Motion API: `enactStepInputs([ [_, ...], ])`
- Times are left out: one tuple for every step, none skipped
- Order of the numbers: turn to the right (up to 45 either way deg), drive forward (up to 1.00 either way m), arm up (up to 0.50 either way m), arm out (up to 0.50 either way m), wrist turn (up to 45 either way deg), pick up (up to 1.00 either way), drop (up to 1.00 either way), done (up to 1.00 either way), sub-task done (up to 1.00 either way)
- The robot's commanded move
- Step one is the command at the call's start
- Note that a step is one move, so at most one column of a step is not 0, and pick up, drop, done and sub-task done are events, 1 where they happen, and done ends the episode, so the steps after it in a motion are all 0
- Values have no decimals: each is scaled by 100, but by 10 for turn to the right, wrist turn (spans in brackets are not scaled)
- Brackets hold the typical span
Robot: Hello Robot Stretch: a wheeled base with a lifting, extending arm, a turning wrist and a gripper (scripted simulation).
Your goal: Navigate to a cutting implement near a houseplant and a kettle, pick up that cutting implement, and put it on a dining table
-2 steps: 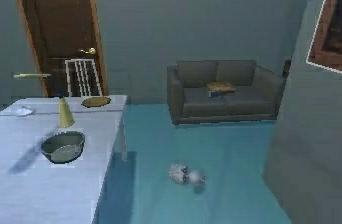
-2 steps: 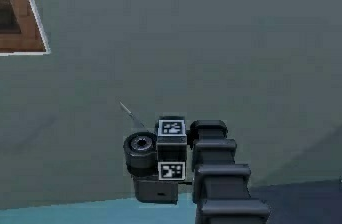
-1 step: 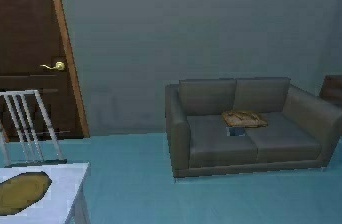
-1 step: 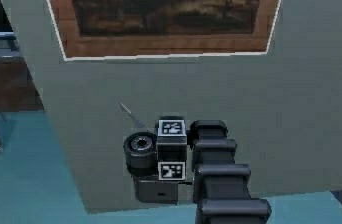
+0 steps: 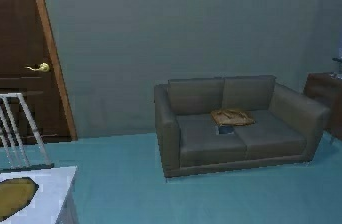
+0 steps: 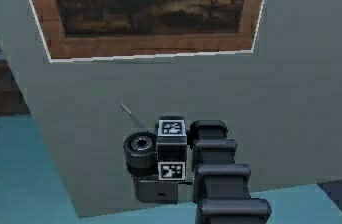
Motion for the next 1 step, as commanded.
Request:
enactStepInputs([
  [0, 20, 0, 0, 0, 0, 0, 0, 0],
])
